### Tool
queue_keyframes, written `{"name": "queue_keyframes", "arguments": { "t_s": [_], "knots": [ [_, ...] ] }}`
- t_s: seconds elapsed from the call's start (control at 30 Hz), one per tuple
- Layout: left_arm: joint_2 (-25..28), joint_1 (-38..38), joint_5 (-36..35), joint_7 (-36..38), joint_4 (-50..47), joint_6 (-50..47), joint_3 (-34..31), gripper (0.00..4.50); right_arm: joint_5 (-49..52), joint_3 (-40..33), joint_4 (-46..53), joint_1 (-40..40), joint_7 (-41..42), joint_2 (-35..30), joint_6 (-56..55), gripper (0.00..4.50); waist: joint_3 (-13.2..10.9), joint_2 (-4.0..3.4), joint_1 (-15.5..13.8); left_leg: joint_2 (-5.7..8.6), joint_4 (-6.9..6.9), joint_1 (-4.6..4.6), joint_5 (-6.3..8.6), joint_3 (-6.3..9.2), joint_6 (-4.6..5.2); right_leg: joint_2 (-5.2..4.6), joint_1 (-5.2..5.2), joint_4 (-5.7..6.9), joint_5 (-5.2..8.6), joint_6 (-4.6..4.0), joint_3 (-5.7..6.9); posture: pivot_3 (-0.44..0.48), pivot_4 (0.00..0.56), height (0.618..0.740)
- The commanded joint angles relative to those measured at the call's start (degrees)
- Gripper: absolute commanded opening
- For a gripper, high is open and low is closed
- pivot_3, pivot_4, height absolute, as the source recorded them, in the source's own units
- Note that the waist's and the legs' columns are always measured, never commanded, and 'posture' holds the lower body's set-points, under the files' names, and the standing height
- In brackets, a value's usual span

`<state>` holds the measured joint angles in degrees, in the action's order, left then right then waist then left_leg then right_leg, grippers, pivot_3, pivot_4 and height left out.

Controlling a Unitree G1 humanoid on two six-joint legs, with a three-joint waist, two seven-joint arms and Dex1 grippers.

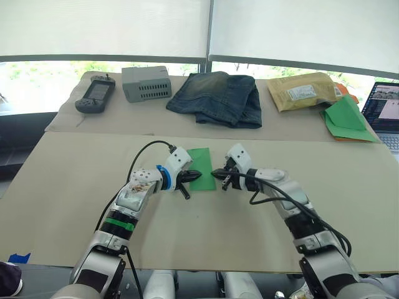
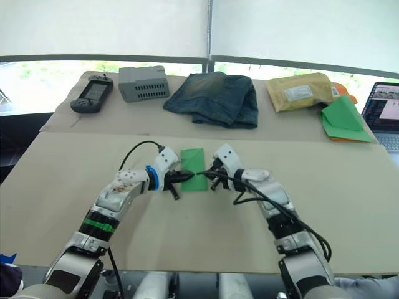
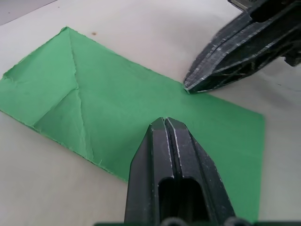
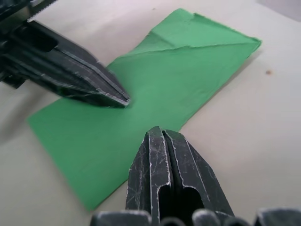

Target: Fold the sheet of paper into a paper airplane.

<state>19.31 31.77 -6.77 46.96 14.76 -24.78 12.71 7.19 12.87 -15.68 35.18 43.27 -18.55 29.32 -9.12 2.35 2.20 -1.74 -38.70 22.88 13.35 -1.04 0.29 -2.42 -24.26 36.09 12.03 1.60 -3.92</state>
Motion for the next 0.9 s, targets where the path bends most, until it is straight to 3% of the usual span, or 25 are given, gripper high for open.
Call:
{"name": "queue_keyframes", "arguments": {
  "t_s": [0.03,0.37,0.7,0.9],
  "knots": [
    [0.2,0.0,1.0,0.1,0.9,-0.1,0.7,0.0,-1.5,-0.1,-5.6,3.3,-0.3,1.0,-4.0,0.02,0.0,0.0,0.1,0.0,0.0,0.01,0.0,0.0,0.0,0.0,-0.01,0.0,0.0,0.0,0.0,0.0,0.15,0.74],
    [0.1,-0.2,1.2,-0.9,0.3,0.2,0.4,0.0,-4.6,-1.1,-27.3,14.5,-1.0,5.4,-15.3,0.02,0.0,-0.01,0.5,-0.03,0.03,-0.03,0.0,0.01,0.0,0.02,-0.01,0.04,-0.01,-0.02,-0.01,0.0,0.15,0.74],
    [0.7,-0.8,1.6,-2.2,0.2,-0.5,0.3,0.0,-4.4,-2.4,-28.6,16.0,1.0,6.1,-22.7,0.02,0.0,-0.01,0.5,-0.03,0.06,0.02,0.0,0.01,0.0,0.0,-0.06,0.03,-0.02,-0.04,-0.01,0.0,0.15,0.74],
    [0.8,-0.8,1.8,-2.7,0.2,-0.7,0.3,0.0,-5.7,-3.4,-37.5,20.9,-1.0,8.4,-26.3,0.02,0.0,-0.02,0.6,-0.04,0.08,0.0,0.0,0.0,0.0,0.0,-0.07,0.04,-0.03,-0.05,-0.02,0.0,0.15,0.74]
  ]
}}
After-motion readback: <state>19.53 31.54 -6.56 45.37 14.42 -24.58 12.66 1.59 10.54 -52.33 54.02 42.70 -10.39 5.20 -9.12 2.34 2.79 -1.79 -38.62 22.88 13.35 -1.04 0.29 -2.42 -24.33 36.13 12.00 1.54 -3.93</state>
